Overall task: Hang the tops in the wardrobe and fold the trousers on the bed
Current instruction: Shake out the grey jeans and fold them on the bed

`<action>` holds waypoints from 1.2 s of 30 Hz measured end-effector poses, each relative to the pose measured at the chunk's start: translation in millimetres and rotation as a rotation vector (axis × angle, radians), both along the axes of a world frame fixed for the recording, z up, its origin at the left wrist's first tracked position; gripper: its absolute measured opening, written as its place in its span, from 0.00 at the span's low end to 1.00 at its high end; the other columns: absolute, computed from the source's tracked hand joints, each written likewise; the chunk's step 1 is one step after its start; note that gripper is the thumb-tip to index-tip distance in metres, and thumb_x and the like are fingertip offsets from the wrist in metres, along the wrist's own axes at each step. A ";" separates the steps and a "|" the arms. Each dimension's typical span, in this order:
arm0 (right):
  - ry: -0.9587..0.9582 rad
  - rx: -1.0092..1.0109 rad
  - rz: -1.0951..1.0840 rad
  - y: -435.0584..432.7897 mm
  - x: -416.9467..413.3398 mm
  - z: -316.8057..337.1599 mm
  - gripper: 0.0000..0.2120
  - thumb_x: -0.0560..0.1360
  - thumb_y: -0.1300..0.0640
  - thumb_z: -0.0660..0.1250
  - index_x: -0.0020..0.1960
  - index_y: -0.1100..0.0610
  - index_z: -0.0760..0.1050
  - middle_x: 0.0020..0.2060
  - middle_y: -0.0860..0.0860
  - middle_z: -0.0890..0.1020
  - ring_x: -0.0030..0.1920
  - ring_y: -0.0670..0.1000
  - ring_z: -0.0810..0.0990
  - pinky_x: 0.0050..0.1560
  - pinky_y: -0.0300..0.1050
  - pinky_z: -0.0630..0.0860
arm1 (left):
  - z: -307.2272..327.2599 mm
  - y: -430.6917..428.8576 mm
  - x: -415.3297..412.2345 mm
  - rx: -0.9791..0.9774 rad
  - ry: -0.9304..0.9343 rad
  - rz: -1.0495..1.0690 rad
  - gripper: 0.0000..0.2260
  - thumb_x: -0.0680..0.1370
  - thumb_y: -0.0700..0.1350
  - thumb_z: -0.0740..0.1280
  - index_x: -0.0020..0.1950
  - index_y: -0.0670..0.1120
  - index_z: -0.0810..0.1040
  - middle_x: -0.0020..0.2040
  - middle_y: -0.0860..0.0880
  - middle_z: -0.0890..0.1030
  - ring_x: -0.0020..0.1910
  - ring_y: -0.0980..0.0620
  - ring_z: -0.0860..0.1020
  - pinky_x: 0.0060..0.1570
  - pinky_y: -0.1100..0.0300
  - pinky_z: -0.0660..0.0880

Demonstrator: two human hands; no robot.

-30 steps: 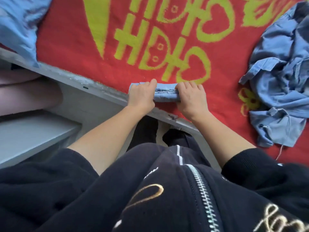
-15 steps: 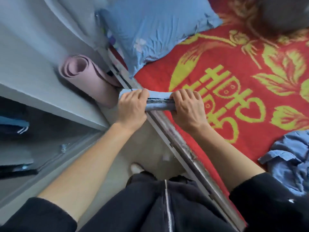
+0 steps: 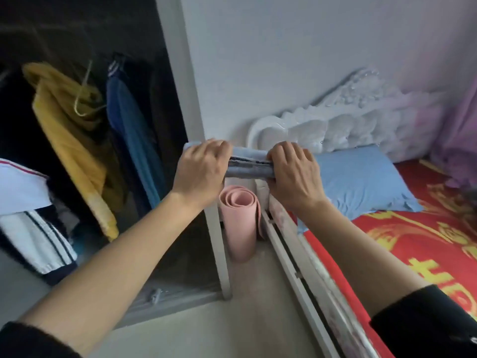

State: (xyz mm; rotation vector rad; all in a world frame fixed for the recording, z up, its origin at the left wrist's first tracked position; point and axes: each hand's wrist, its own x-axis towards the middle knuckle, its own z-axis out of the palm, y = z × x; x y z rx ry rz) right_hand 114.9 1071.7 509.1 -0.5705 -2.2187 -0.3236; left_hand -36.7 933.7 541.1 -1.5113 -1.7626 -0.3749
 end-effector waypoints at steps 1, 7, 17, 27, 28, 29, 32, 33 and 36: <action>0.003 0.015 0.031 -19.9 -27.2 11.5 0.16 0.61 0.60 0.75 0.46 0.57 0.73 0.43 0.55 0.78 0.43 0.59 0.77 0.43 0.51 0.72 | 11.8 -24.5 -22.6 0.014 0.016 0.029 0.14 0.64 0.33 0.69 0.48 0.40 0.74 0.42 0.43 0.81 0.41 0.41 0.80 0.38 0.50 0.76; 0.045 0.071 0.209 -111.8 -173.4 81.3 0.16 0.64 0.59 0.76 0.48 0.55 0.73 0.44 0.52 0.77 0.43 0.55 0.77 0.42 0.49 0.74 | 73.3 -139.5 -137.1 0.137 0.090 0.210 0.13 0.64 0.32 0.68 0.48 0.40 0.76 0.42 0.44 0.81 0.42 0.43 0.81 0.38 0.51 0.75; 0.202 0.186 0.364 -146.0 -327.4 176.8 0.16 0.67 0.54 0.76 0.50 0.56 0.74 0.49 0.52 0.76 0.44 0.52 0.76 0.36 0.46 0.74 | 168.5 -191.5 -272.1 0.259 0.355 0.380 0.13 0.68 0.33 0.64 0.51 0.41 0.75 0.50 0.43 0.82 0.52 0.42 0.81 0.45 0.49 0.75; 0.581 0.427 0.304 -81.1 -438.4 343.7 0.15 0.65 0.64 0.72 0.51 0.60 0.74 0.51 0.57 0.78 0.47 0.59 0.76 0.40 0.49 0.64 | 331.9 -126.1 -370.7 0.535 0.637 0.512 0.14 0.68 0.36 0.62 0.54 0.40 0.73 0.57 0.43 0.80 0.53 0.40 0.77 0.47 0.48 0.67; 0.602 0.450 0.283 -75.3 -449.7 358.0 0.15 0.65 0.64 0.71 0.51 0.60 0.74 0.51 0.57 0.78 0.47 0.59 0.76 0.40 0.49 0.65 | 344.9 -119.8 -381.8 0.553 0.649 0.538 0.15 0.68 0.36 0.62 0.54 0.39 0.73 0.58 0.42 0.79 0.54 0.40 0.77 0.47 0.48 0.67; 0.605 0.471 0.259 -69.6 -460.7 370.6 0.16 0.65 0.64 0.71 0.52 0.60 0.74 0.52 0.57 0.77 0.48 0.60 0.76 0.40 0.50 0.66 | 355.3 -113.3 -393.1 0.559 0.656 0.566 0.15 0.68 0.37 0.62 0.55 0.38 0.73 0.58 0.41 0.79 0.54 0.39 0.76 0.46 0.47 0.67; 0.522 0.512 0.218 -54.1 -493.2 395.7 0.18 0.68 0.63 0.70 0.57 0.59 0.72 0.57 0.58 0.75 0.55 0.60 0.75 0.48 0.54 0.71 | 371.6 -94.8 -429.6 0.499 0.664 0.633 0.18 0.67 0.36 0.67 0.56 0.36 0.72 0.55 0.38 0.78 0.51 0.36 0.76 0.42 0.46 0.68; 0.487 0.529 0.214 -49.6 -504.5 401.4 0.18 0.70 0.63 0.69 0.59 0.60 0.72 0.58 0.58 0.75 0.56 0.61 0.74 0.50 0.55 0.71 | 374.3 -90.7 -443.1 0.465 0.668 0.655 0.18 0.67 0.36 0.69 0.55 0.36 0.71 0.53 0.36 0.77 0.49 0.36 0.76 0.40 0.47 0.69; 0.384 0.579 0.213 -41.4 -537.6 414.4 0.20 0.70 0.63 0.70 0.60 0.60 0.71 0.60 0.59 0.74 0.58 0.61 0.73 0.52 0.57 0.72 | 380.1 -84.7 -483.4 0.370 0.722 0.744 0.17 0.65 0.38 0.71 0.51 0.38 0.71 0.46 0.38 0.78 0.42 0.38 0.77 0.32 0.54 0.64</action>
